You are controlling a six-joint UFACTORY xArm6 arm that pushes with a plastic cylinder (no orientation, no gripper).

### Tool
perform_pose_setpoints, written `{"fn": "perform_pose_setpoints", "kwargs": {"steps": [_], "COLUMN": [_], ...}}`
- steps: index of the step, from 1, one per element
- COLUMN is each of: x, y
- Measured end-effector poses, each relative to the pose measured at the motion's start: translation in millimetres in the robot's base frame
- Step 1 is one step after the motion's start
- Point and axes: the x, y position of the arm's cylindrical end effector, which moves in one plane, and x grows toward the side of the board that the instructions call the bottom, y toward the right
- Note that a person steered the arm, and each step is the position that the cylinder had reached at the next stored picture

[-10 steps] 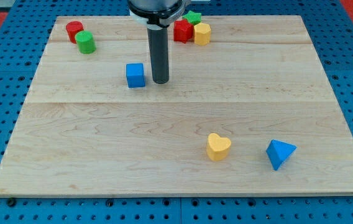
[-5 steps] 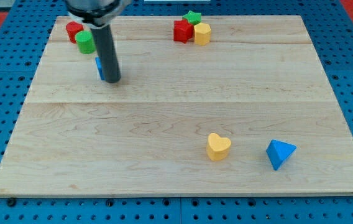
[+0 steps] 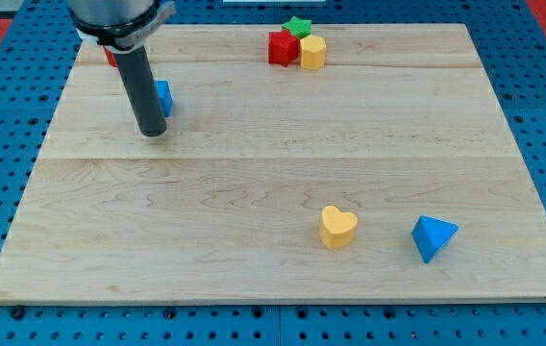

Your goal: Push the blue cube to the bottom of the green circle

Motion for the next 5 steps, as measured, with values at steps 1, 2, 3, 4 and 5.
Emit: {"fn": "perform_pose_setpoints", "kwargs": {"steps": [1, 2, 3, 4, 5], "x": [-15.2, -14.8, -21.4, -33.4, -60.6], "y": [7.7, 29.7, 42.7, 14.4, -9.2]}}
